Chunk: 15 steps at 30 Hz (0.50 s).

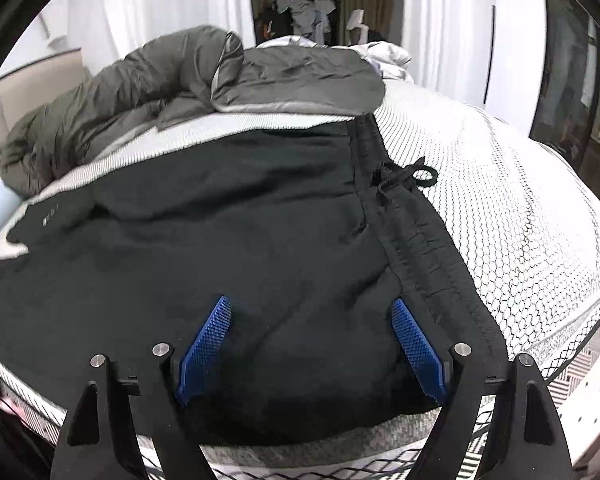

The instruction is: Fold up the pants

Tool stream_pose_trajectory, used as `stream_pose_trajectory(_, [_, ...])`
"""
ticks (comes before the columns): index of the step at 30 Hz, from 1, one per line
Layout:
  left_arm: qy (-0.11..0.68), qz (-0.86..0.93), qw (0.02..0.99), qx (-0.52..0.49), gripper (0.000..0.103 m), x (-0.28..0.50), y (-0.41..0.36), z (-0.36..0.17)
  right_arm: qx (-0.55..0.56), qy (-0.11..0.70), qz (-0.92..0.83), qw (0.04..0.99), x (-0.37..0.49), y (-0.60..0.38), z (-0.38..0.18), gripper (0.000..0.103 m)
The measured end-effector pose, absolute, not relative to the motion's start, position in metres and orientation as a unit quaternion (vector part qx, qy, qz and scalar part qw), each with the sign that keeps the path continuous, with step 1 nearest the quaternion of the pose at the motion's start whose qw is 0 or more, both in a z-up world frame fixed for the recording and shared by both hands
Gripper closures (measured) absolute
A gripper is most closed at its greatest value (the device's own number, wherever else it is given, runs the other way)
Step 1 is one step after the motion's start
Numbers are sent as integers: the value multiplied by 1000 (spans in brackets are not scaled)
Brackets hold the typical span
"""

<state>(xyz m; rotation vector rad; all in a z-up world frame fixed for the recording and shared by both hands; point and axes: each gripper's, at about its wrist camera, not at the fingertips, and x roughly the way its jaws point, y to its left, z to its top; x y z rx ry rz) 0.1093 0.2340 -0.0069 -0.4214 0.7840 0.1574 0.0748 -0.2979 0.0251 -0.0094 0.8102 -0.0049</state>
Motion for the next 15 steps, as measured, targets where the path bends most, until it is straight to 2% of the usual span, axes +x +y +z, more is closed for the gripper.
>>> stream_pose_trajectory(1, [390, 64, 892, -218, 26, 122, 232, -13, 1, 388, -3, 922, 75, -296, 28, 18])
stream_pose_trajectory(2, [404, 54, 882, -236, 32, 135, 230, -22, 3, 384, -2, 923, 76, -295, 30, 18])
stream_pose_trajectory(4, [429, 62, 860, -268, 37, 158, 232, -41, 2, 383, 6, 924, 79, -288, 32, 18])
stream_pose_trajectory(6, [435, 83, 845, -301, 47, 177, 242, -57, -7, 383, 14, 924, 80, -280, 33, 18])
stream_pose_trajectory(8, [421, 98, 840, -329, 84, 187, 255, -62, -18, 387, 23, 922, 83, -272, 31, 18])
stream_pose_trajectory(9, [415, 93, 833, -353, 90, 190, 260, -64, -26, 389, 26, 921, 84, -268, 30, 18])
stream_pose_trajectory(10, [406, 93, 834, -362, 94, 189, 263, -63, -34, 391, 29, 919, 85, -264, 29, 18])
stream_pose_trajectory(12, [396, 103, 841, -353, 94, 182, 265, -59, -57, 393, 32, 917, 87, -257, 25, 18])
stream_pose_trajectory(15, [415, 131, 842, -320, 90, 182, 269, -60, -66, 394, 31, 916, 85, -256, 23, 18])
